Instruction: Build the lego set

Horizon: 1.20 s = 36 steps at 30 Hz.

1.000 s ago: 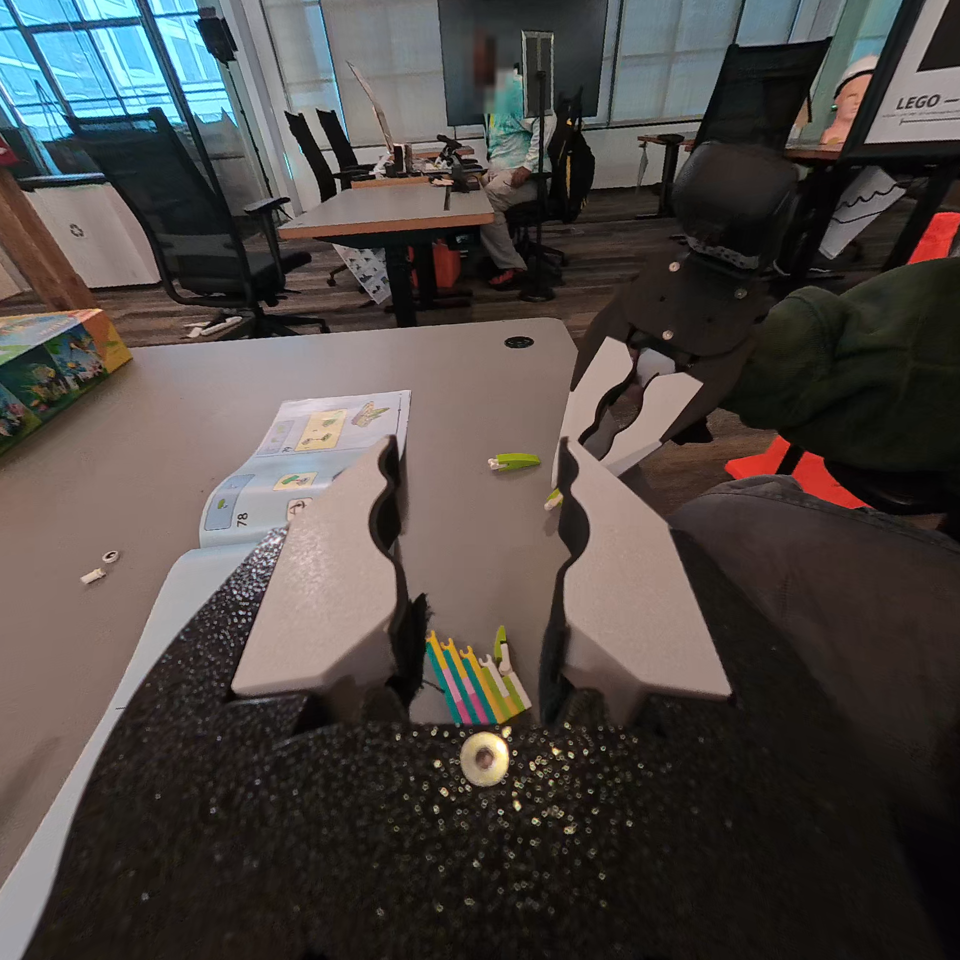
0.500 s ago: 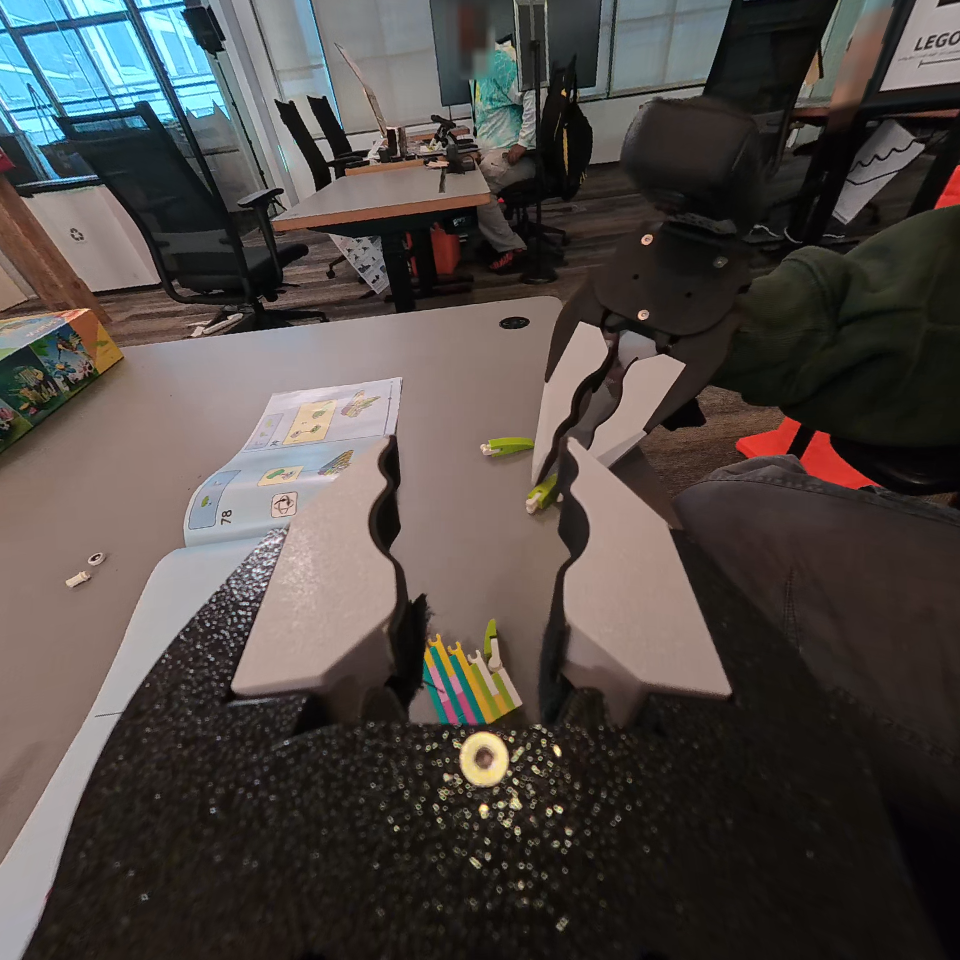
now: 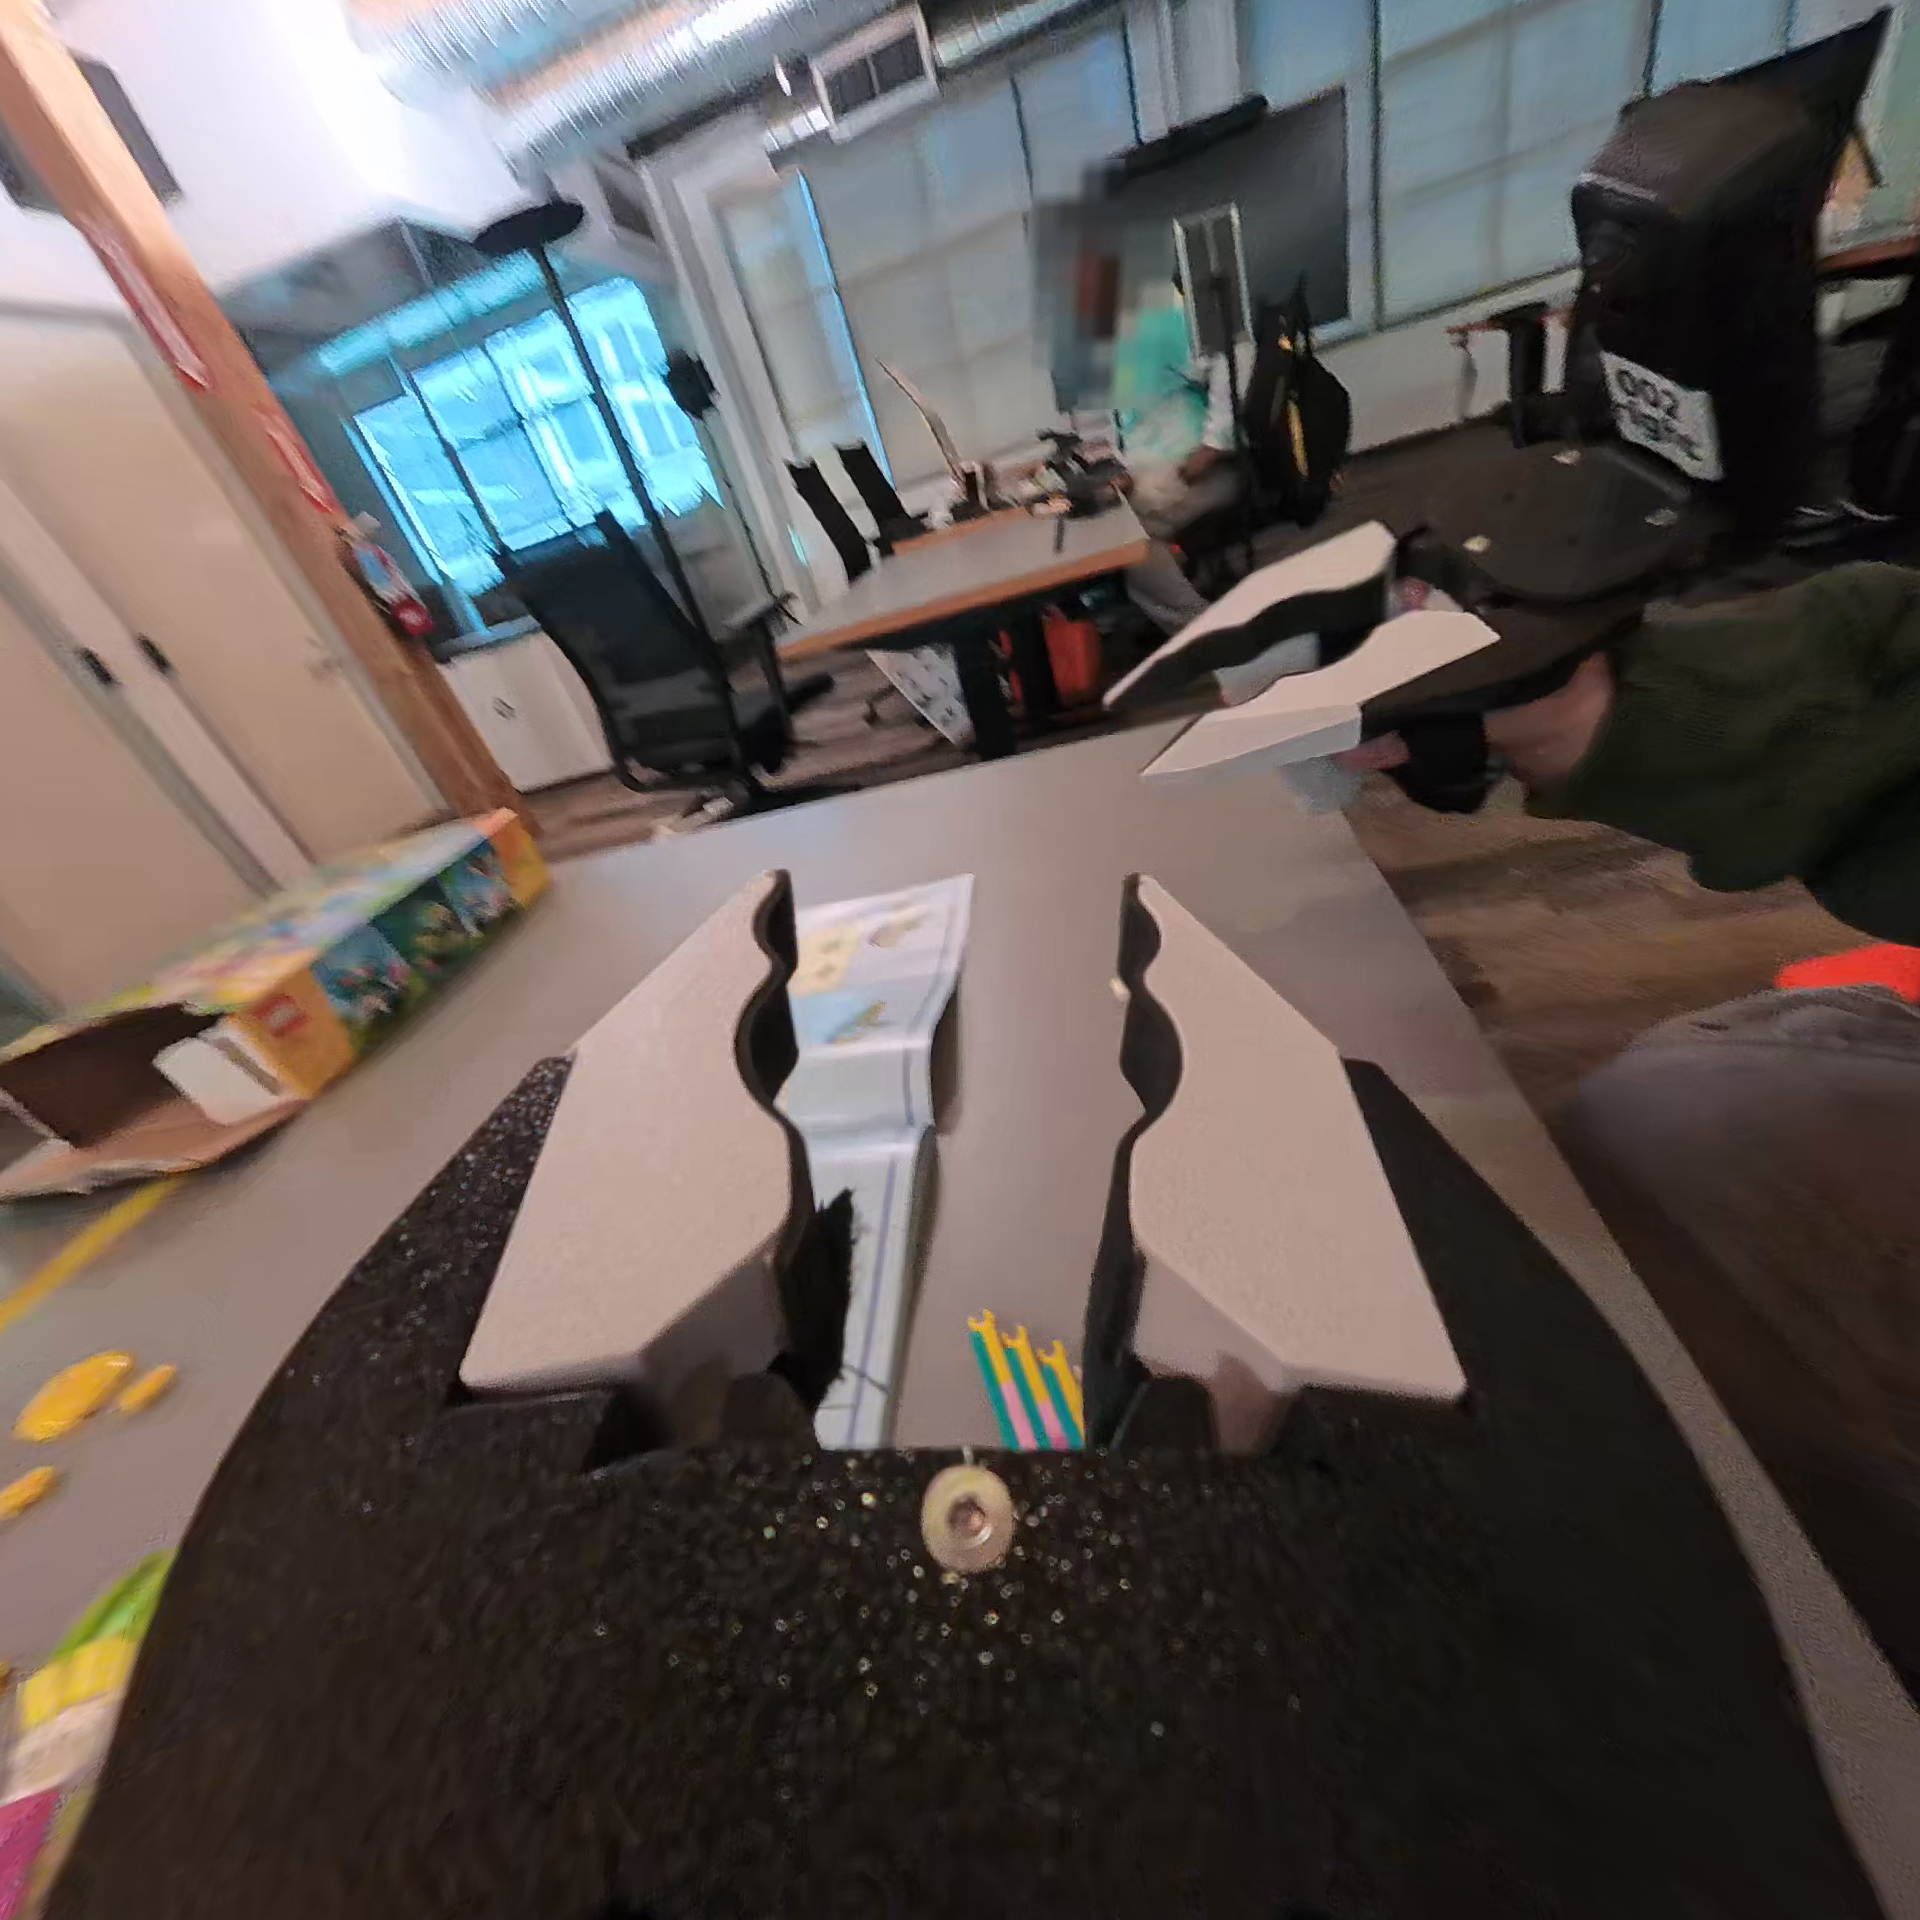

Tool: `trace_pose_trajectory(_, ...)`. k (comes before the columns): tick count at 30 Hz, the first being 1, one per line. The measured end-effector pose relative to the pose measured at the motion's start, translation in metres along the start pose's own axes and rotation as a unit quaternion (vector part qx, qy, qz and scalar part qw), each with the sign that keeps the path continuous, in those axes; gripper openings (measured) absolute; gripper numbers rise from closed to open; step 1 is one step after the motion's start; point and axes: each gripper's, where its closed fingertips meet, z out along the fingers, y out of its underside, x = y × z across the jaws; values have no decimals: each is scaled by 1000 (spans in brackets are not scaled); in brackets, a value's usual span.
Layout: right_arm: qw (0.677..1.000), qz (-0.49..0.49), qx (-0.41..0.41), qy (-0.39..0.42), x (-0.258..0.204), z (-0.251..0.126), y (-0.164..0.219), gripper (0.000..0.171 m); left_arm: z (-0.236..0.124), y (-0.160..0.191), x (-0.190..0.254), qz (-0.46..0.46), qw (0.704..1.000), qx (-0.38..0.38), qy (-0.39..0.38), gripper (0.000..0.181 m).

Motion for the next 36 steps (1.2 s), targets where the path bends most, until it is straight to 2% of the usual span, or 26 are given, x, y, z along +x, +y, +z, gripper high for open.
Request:
trace_pose_trajectory(1, 1000, 5, 9, 30, 9, -3, -3, 35, -3, -5, -4, 13, 1000, 14, -16, 61)
trace_pose_trajectory(6, 991, 12, 61, 118, 32, -22, -18, 38, -16, -27, -15, 62, 992, 77, -77, 64)
trace_pose_trajectory(9, 991, 6, 84, 106, 31, -22, -23, 38, -22, -35, -18, 79, 987, 100, -95, 65)
trace_pose_trajectory(15, 993, -56, 64, 78, 26, -12, -12, 38, -19, -28, -15, 88, 988, 93, -89, 63)
trace_pose_trajectory(36, 993, -57, 77, 67, 20, -12, -17, 33, -12, -19, -2, 78, 992, 80, -55, 61)
